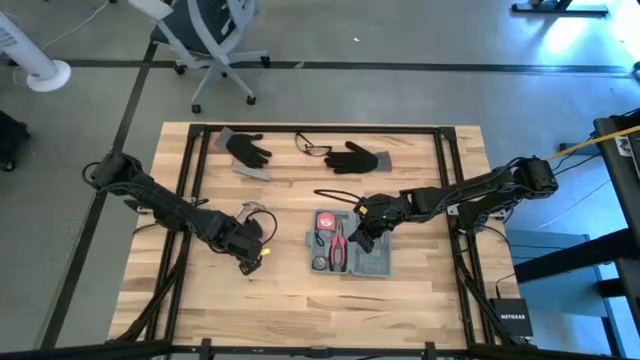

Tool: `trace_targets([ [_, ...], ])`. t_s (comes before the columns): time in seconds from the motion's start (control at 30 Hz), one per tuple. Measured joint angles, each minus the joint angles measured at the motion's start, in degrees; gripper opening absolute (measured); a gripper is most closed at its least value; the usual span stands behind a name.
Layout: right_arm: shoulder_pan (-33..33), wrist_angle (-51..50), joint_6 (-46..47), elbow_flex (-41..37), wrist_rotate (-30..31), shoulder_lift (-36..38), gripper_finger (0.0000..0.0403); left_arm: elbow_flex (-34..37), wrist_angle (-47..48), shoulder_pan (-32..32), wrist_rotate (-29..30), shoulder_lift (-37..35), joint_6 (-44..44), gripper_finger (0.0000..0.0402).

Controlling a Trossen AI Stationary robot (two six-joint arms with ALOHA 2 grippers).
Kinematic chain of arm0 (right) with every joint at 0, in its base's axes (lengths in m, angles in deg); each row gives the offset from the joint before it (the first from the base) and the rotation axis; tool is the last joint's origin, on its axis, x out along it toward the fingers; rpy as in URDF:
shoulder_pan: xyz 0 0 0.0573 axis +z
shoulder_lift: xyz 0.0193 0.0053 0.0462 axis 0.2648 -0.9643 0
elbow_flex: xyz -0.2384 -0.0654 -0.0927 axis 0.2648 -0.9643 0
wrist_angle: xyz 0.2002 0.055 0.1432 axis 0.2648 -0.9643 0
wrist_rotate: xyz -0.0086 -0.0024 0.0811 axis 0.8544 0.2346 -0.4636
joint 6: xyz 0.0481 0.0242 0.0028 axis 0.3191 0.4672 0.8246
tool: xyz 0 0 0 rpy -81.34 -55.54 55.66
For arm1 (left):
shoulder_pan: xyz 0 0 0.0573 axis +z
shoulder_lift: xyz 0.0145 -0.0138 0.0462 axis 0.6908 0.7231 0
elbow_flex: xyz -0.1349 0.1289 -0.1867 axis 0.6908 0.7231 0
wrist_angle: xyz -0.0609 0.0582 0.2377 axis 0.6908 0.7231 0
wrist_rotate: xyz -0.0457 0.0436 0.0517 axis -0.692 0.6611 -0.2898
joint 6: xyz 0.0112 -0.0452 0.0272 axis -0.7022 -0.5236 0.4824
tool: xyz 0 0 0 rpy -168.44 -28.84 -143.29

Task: Prefit tool cases
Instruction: Put the orange Allen wrench set into the gray prefit tool case

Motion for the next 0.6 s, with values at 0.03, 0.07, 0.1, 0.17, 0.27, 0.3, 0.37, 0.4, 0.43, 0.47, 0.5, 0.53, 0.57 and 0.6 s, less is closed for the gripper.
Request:
trace_targets([
  [0.03, 0.0, 0.0, 0.2, 0.0, 0.0, 0.0, 0.0000, 0.0, 0.0, 0.0, -0.1, 0.4, 0.0, 0.0000],
  [0.07, 0.0, 0.0, 0.4, 0.0, 0.3, 0.0, 0.0000, 0.0, -0.2, 0.0, -0.1, 0.9, 0.0, 0.0000],
  [0.1, 0.0, 0.0, 0.9, 0.0, 0.4, 0.0, 0.0000, 0.0, -0.7, 0.0, -0.3, 1.4, 0.0, 0.0000],
  [0.17, 0.0, -0.1, 1.5, 0.0, 0.5, 0.0, 0.0000, 0.0, -1.4, 0.0, -0.3, 2.6, 0.2, 0.0000],
  [0.27, 0.0, -0.4, 1.7, 0.0, 0.5, 0.0, 0.0000, -0.1, -3.9, 0.0, -1.1, 5.0, 2.0, 0.0000],
  [0.3, 0.0, -0.3, 1.7, 0.0, 0.5, 0.0, 0.0000, -0.2, -4.4, 0.0, -1.2, 5.5, 2.7, 0.0000],
  [0.37, 0.0, -0.4, 1.7, 0.0, 0.5, 0.0, 0.0000, -0.2, -5.1, 0.2, -0.8, 6.8, 3.7, 0.0000],
  [0.4, 0.0, -0.4, 1.7, 0.0, 0.8, 0.0, 0.0000, -0.3, -5.4, 0.5, -0.8, 7.2, 4.1, 0.0000],
  [0.43, 0.0, -0.5, 1.7, 0.0, 0.9, 0.0, 0.0000, -0.3, -5.8, 0.8, -0.8, 7.6, 4.8, 0.0000],
  [0.47, 0.0, -0.5, 1.7, 0.0, 1.1, 0.0, 0.0000, -0.3, -6.5, 1.2, -0.9, 7.9, 5.2, 0.0000],
  [0.5, 0.0, -0.4, 1.7, 0.0, 1.2, 0.0, 0.0000, -0.2, -7.5, 1.4, -1.0, 8.0, 5.6, 0.0000],
  [0.53, 0.0, -0.5, 1.7, 0.0, 1.2, 0.0, 0.0000, -0.2, -8.1, 1.6, -1.2, 8.2, 5.9, 0.0000],
  [0.57, 0.0, -0.4, 1.7, 0.0, 1.2, 0.0, 0.0000, -0.2, -8.3, 2.0, -1.2, 8.2, 6.0, 0.0000],
  [0.6, 0.0, -0.5, 1.7, 0.0, 1.2, 0.0, 0.0000, -0.1, -8.5, 2.4, -1.2, 8.2, 5.7, 0.0000],
])
